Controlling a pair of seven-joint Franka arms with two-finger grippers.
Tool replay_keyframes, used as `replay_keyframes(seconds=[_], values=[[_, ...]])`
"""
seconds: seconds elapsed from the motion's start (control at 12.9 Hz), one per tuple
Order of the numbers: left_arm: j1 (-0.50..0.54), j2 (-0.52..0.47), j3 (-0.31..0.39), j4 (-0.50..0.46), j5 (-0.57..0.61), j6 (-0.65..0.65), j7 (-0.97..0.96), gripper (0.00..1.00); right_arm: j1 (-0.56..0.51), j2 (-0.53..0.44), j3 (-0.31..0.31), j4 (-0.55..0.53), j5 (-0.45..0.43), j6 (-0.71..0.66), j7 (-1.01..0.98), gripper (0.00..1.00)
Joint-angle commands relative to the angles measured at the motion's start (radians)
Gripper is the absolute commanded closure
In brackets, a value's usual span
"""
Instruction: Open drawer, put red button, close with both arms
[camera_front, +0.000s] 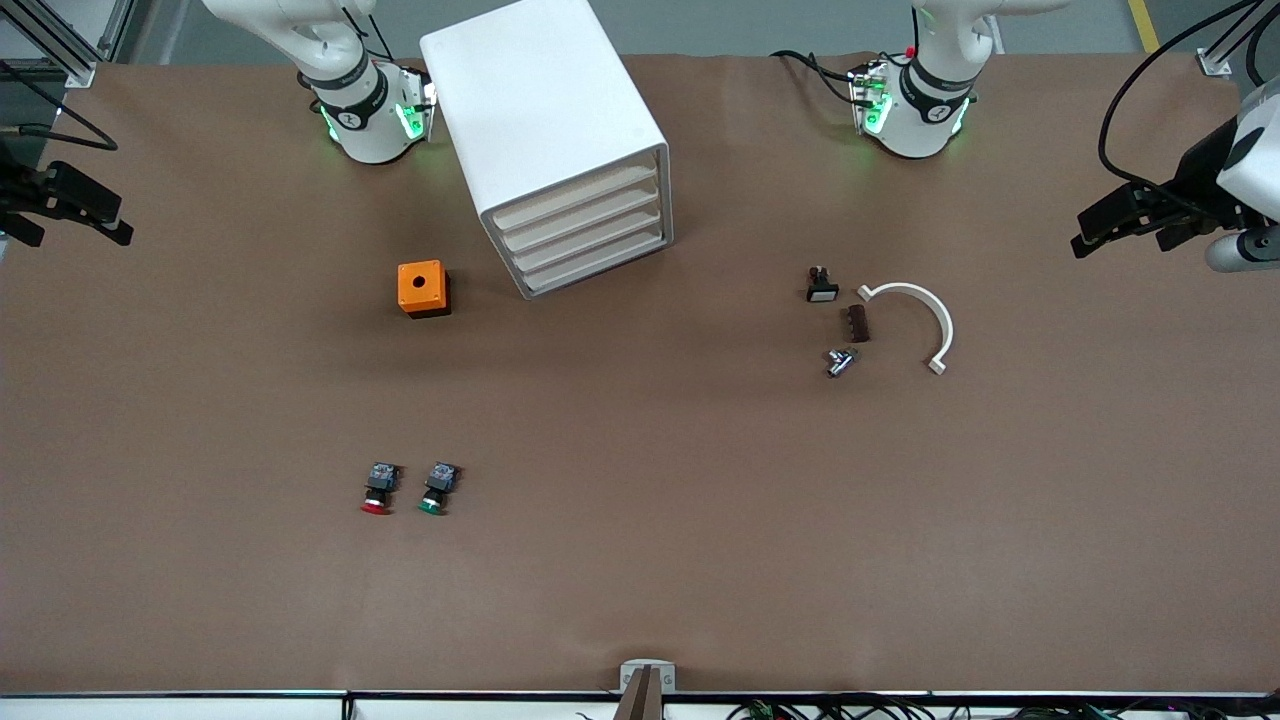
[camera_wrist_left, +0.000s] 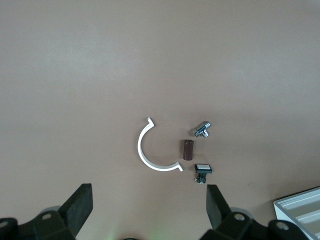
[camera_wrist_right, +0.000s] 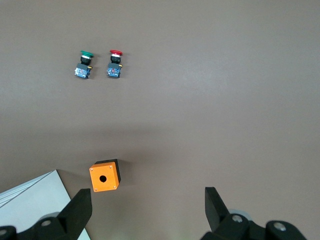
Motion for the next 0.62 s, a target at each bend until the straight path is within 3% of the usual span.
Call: replay_keyframes(seconds=[0.0, 0.39, 0.54], values=[[0.011, 0.0, -0.01, 0.011, 0.02, -0.016, 0.006, 0.0, -0.006, -0.028, 0.003, -0.029, 0.002, 0.003, 0.014, 0.0], [0.026, 0.017, -0.005, 0.015, 0.02, -0.016, 0.013, 0.0, -0.007, -0.029, 0.002, -0.032, 0.004, 0.003, 0.01, 0.0], [0.078, 0.022, -0.005, 0.012, 0.011, -0.033, 0.018, 0.0, -0.007, -0.031, 0.002, -0.043, 0.002, 0.002, 0.01, 0.0]])
